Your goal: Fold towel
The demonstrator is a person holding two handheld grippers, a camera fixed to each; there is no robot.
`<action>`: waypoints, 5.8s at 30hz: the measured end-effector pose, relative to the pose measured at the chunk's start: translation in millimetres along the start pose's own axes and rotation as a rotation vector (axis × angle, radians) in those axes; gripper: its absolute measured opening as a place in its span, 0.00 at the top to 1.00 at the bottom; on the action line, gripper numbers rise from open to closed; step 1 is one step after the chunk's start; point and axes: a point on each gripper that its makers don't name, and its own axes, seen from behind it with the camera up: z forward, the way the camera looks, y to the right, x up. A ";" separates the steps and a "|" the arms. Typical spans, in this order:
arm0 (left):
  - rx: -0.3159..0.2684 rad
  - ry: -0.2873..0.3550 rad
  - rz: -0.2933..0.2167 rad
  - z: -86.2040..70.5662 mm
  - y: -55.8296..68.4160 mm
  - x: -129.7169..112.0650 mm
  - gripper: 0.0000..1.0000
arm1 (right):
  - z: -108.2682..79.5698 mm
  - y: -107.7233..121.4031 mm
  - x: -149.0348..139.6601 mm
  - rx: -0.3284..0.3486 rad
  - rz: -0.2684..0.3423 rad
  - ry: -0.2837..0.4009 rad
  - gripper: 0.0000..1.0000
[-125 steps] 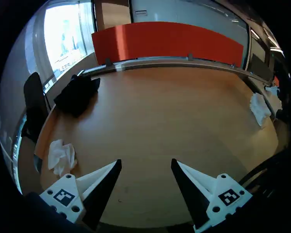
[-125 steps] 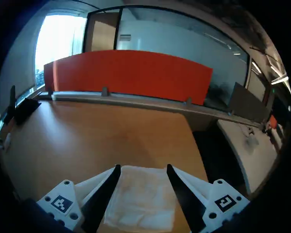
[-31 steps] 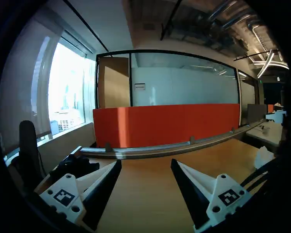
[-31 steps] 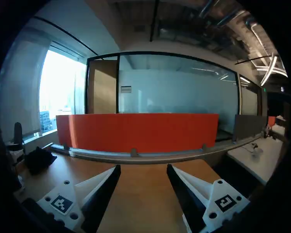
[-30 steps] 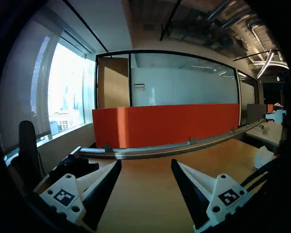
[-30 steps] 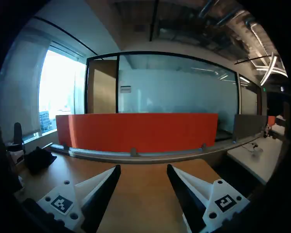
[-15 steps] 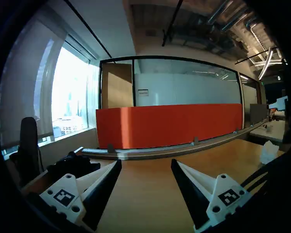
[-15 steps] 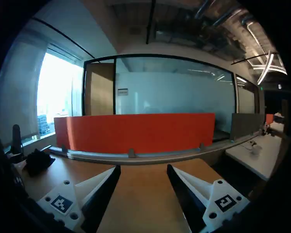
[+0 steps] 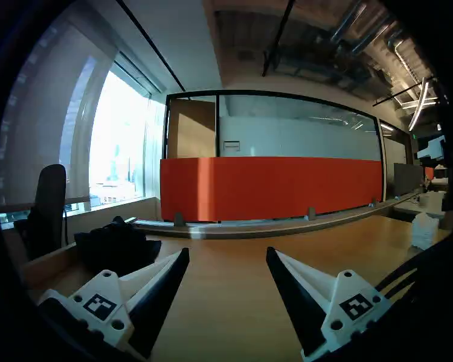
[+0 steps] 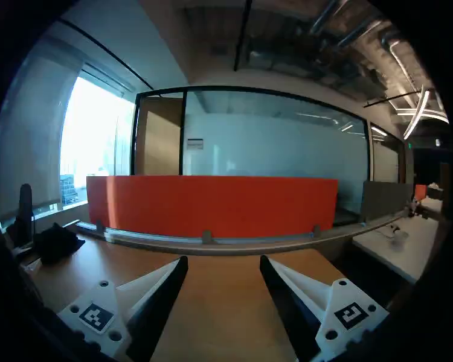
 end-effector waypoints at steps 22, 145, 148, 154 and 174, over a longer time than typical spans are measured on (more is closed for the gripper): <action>0.020 0.016 -0.015 -9.0 -4.2 -47.3 0.06 | 0.6 -21.2 -26.3 0.015 -0.045 -0.004 0.08; 0.033 -0.022 -0.001 1.5 -2.7 -65.3 0.06 | 19.5 22.8 -183.5 -0.007 0.022 0.089 0.08; 0.033 -0.022 -0.001 1.4 -2.8 -65.4 0.06 | 18.7 21.7 -183.0 -0.004 0.022 0.089 0.08; 0.033 -0.022 -0.001 1.6 -2.8 -65.3 0.06 | 17.5 19.7 -182.7 0.003 0.022 0.090 0.08; 0.033 -0.023 -0.001 1.2 -2.7 -64.3 0.06 | 17.5 19.7 -182.7 0.005 0.022 0.089 0.00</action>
